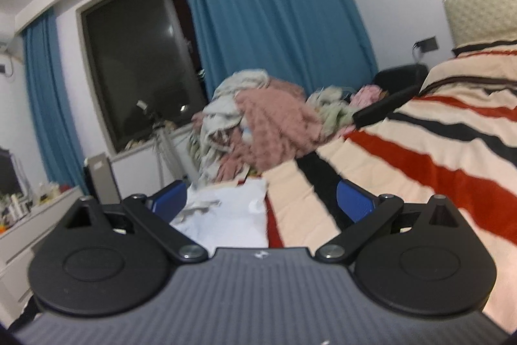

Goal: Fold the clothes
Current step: 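Fold that side over toward the shirt center and open the left gripper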

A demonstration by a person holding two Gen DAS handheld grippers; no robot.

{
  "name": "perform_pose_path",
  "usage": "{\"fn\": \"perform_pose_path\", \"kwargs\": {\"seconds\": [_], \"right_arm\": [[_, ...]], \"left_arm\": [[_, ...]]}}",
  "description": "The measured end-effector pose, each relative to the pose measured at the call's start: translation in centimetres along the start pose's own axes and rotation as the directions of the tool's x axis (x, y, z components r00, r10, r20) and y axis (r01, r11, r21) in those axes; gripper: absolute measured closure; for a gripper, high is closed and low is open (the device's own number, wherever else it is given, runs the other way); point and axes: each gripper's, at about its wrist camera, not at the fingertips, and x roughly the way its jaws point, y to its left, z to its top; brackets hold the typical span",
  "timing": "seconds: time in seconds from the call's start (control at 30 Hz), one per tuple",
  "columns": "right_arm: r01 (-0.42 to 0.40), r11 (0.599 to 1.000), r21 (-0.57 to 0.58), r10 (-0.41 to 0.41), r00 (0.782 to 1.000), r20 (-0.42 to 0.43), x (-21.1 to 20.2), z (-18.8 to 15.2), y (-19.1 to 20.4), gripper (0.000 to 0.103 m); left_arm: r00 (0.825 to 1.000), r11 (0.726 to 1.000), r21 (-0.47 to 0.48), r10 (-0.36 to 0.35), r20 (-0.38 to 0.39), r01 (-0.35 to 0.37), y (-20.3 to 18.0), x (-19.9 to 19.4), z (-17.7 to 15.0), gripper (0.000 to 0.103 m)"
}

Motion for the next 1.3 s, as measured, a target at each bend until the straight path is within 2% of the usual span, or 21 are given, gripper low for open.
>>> {"fn": "perform_pose_path", "kwargs": {"seconds": [0.1, 0.13, 0.2, 0.33, 0.37, 0.43, 0.5, 0.6, 0.67, 0.7, 0.73, 0.8, 0.87, 1.0, 1.07, 1.1, 1.2, 1.27, 1.3], "right_arm": [[-0.006, 0.999, -0.034, 0.004, 0.998, -0.061, 0.8, -0.6, 1.2, 0.002], [-0.009, 0.999, -0.045, 0.006, 0.997, -0.081, 1.0, -0.9, 1.6, 0.002], [-0.017, 0.998, -0.057, 0.01, 0.992, -0.127, 1.4, -1.5, 2.1, 0.002], [-0.023, 0.997, -0.076, 0.008, 0.982, -0.186, 2.2, -2.4, 2.8, 0.002], [-0.025, 0.997, -0.078, 0.009, 0.98, -0.197, 2.3, -2.6, 2.9, 0.002], [-0.029, 0.996, -0.079, 0.011, 0.977, -0.211, 2.6, -2.9, 3.1, 0.002], [-0.03, 0.996, -0.081, 0.011, 0.973, -0.231, 3.0, -3.3, 3.2, 0.002], [-0.035, 0.996, -0.076, 0.014, 0.965, -0.263, 3.5, -3.8, 3.2, 0.002], [-0.045, 0.996, -0.074, 0.023, 0.96, -0.278, 3.5, -4.1, 3.4, 0.002], [-0.049, 0.996, -0.079, 0.025, 0.959, -0.281, 3.6, -4.2, 3.5, 0.002], [-0.052, 0.995, -0.087, 0.025, 0.959, -0.284, 3.6, -4.3, 3.8, 0.002], [-0.063, 0.993, -0.097, 0.032, 0.956, -0.291, 3.7, -4.5, 4.1, 0.002], [-0.075, 0.992, -0.105, 0.041, 0.953, -0.299, 3.7, -4.7, 4.5, 0.002], [-0.096, 0.987, -0.127, 0.052, 0.949, -0.312, 3.6, -5.1, 5.2, 0.002], [-0.107, 0.986, -0.132, 0.061, 0.948, -0.313, 3.5, -5.1, 5.5, 0.002], [-0.113, 0.985, -0.132, 0.067, 0.948, -0.31, 3.5, -5.1, 5.5, 0.002], [-0.125, 0.984, -0.129, 0.083, 0.953, -0.291, 3.2, -5.0, 5.7, 0.002], [-0.134, 0.983, -0.123, 0.096, 0.957, -0.274, 3.0, -4.8, 5.7, 0.002], [-0.139, 0.983, -0.119, 0.104, 0.959, -0.265, 2.9, -4.8, 5.7, 0.002]], "left_arm": [[0.994, 0.998, -0.038, 0.039, -0.099, -0.043, 2.0, 1.0, -1.4, 0.099], [0.993, 0.998, -0.047, 0.038, -0.112, -0.044, 2.3, 1.2, -1.6, 0.099], [0.992, 0.998, -0.053, 0.038, -0.118, -0.044, 2.6, 1.4, -1.5, 0.091], [0.996, 0.999, -0.04, 0.023, -0.085, -0.026, 2.8, 1.4, -0.3, 0.052], [0.996, 0.999, -0.031, 0.034, -0.08, -0.037, 2.8, 1.6, 0.1, 0.048], [0.995, 0.998, -0.024, 0.058, -0.076, -0.06, 2.9, 2.4, 0.7, 0.048], [0.991, 0.996, -0.046, 0.077, -0.106, -0.082, 3.3, 4.1, 0.8, 0.048], [0.98, 0.99, -0.102, 0.08, -0.183, -0.1, 4.4, 7.0, 0.4, 0.055], [0.972, 0.988, -0.132, 0.05, -0.231, -0.082, 4.9, 8.1, 0.1, 0.078], [0.969, 0.988, -0.138, 0.033, -0.245, -0.068, 5.0, 8.4, 0.0, 0.085], [0.97, 0.99, -0.126, 0.025, -0.243, -0.057, 4.8, 8.3, -0.1, 0.1], [0.975, 0.995, -0.084, 0.03, -0.222, -0.049, 4.2, 7.5, -0.5, 0.102], [0.977, 0.997, -0.038, 0.062, -0.206, -0.071, 3.4, 6.4, -1.3, 0.102], [0.963, 0.994, 0.013, 0.106, -0.248, -0.106, 2.3, 5.8, -3.7, 0.103], [0.97, 0.993, 0.051, 0.119, -0.211, -0.111, 1.6, 5.2, -3.9, 0.101], [0.974, 0.992, 0.064, 0.121, -0.193, -0.111, 1.4, 4.9, -3.9, 0.099], [0.984, 0.993, 0.049, 0.115, -0.135, -0.109, 1.4, 4.0, -3.1, 0.077], [0.989, 0.992, 0.052, 0.119, -0.083, -0.115, 1.3, 3.2, -2.2, 0.048], [0.99, 0.989, 0.071, 0.131, -0.05, -0.127, 1.0, 2.8, -1.5, 0.044]]}}
